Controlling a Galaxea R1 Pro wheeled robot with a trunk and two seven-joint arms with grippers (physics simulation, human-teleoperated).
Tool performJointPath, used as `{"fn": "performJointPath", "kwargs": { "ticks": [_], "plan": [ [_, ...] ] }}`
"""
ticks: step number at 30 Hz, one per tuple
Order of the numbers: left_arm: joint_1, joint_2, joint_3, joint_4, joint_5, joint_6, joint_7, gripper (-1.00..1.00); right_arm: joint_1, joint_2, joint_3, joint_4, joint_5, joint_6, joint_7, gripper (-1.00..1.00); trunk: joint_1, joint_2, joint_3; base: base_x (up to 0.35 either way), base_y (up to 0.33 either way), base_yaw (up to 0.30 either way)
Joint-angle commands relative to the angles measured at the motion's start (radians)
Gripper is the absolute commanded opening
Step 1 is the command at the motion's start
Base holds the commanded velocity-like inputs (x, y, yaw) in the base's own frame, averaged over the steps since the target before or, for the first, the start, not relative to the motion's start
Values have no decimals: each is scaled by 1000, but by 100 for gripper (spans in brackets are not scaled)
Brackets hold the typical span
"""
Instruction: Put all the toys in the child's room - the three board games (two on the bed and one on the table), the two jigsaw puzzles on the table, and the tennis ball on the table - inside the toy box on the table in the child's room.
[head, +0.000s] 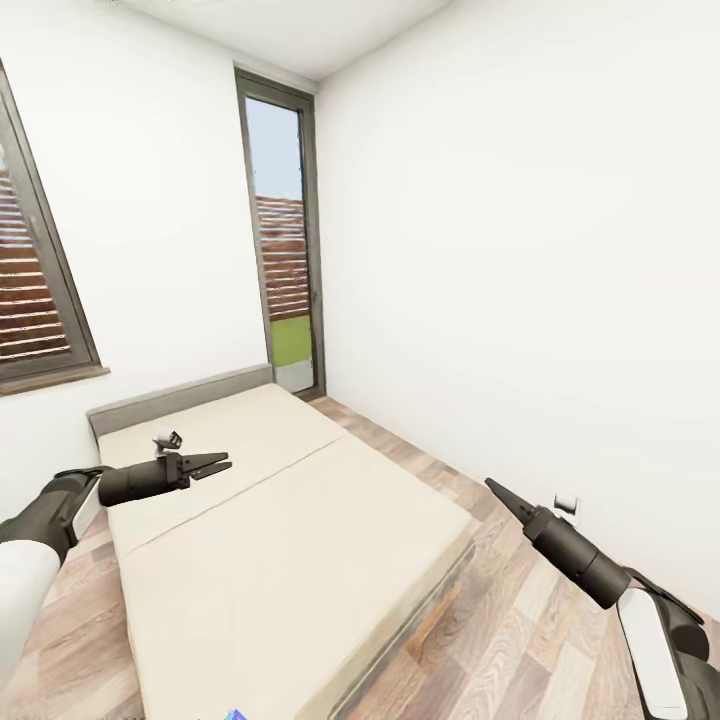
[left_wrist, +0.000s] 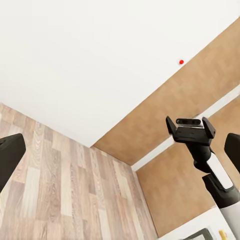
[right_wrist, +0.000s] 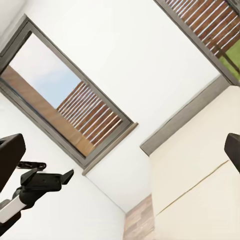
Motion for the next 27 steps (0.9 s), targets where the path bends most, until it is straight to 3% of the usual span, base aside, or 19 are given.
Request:
{"fn": "performJointPath", "kwargs": {
  "ticks": [1,27],
  "plan": [
    [-1,-2,1,0,-2,11,-4,100,0,0,-1,-3,-4,6,1,100,0,-1,0,0,-278,171],
    [-1,-11,1,0,-2,11,-4,100,0,-2,-1,-12,-4,6,0,100,0,-1,0,-30,-253,201]
  ]
}}
